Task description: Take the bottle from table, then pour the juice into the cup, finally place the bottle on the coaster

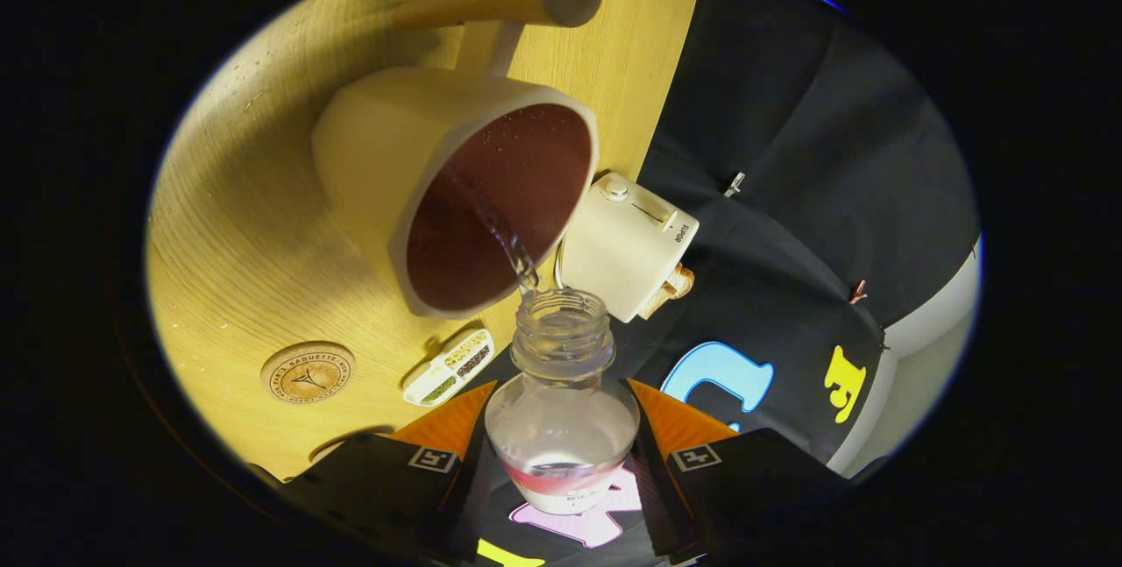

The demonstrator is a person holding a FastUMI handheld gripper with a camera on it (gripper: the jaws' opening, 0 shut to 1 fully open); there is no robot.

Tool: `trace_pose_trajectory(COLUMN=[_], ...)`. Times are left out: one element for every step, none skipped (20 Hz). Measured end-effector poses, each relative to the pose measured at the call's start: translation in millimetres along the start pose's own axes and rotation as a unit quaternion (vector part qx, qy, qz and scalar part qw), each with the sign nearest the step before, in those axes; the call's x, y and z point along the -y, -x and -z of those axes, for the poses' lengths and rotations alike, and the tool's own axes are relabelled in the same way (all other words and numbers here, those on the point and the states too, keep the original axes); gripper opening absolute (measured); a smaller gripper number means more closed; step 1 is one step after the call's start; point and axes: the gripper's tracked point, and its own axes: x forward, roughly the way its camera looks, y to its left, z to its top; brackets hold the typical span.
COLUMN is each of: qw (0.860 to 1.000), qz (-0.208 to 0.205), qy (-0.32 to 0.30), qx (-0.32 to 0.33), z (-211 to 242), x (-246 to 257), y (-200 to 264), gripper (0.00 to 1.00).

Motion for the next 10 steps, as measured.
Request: trace_pose_trajectory(qw=[1.000,1.000,1.000,1.000,1.000,1.000,0.999,0.999,0.999,0.999], qz=[0.002,0.005,0.007,0.009,0.012,0.014,0.015,0.016,0.016,0.017], qy=[0.004,0.010,0.015,0.019,0.022,0.025,0.026,0.028,0.030,0.033], qx=[0.002,0.004,0.007,0.009,0.011,0.011,0.012,0.012,0.013,0.014], z=[0.4,0.1,0.1,-0.2,-0.1,0.9,1.6,2.1,2.3,2.2], x=[1.9,5.8,8.2,10.9,12.8,14.4,16.0,17.0,17.4,18.2], y=[0.7,-0.4,-0.2,-0.1,0.6,1.7,1.3,1.8,1.7,2.2], gripper=[0.73,0.73,0.73,0.73,0.73,0.73,0.73,0.73,0.73,0.73])
